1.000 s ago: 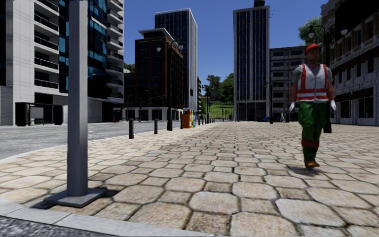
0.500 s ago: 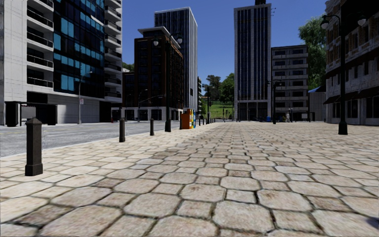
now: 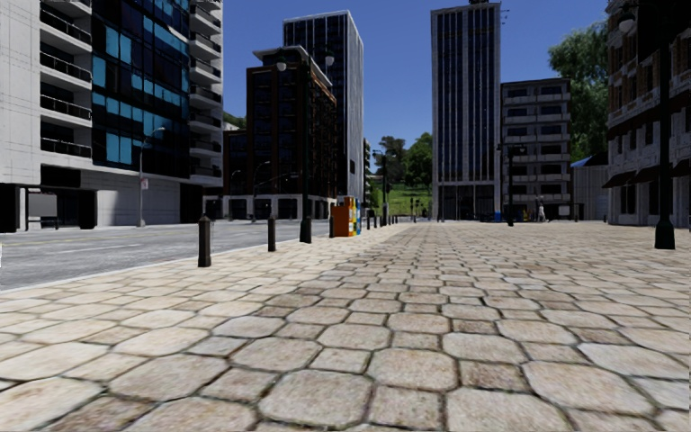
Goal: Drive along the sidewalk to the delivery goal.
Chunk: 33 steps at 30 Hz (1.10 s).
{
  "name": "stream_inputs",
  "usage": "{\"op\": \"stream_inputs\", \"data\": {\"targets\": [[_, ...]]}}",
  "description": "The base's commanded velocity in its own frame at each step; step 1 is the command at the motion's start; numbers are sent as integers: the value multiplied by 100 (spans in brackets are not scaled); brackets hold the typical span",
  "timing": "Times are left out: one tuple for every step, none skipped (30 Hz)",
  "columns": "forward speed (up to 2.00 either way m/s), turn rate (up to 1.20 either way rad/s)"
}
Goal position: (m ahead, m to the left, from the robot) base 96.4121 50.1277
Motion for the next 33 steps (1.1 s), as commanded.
{"op": "stream_inputs", "data": {"targets": [[200,0],[200,0],[200,0],[200,0],[200,0],[200,0],[200,0],[200,0],[200,0],[200,0],[200,0],[200,0],[200,0],[200,0],[200,0],[200,0],[200,0],[200,-1],[200,-8],[200,-8],[200,-12],[200,-12],[200,-13],[200,-13],[200,-13],[200,-13],[200,-14],[200,-17],[200,-19],[200,-19],[200,-21],[200,-22],[200,-24]]}}
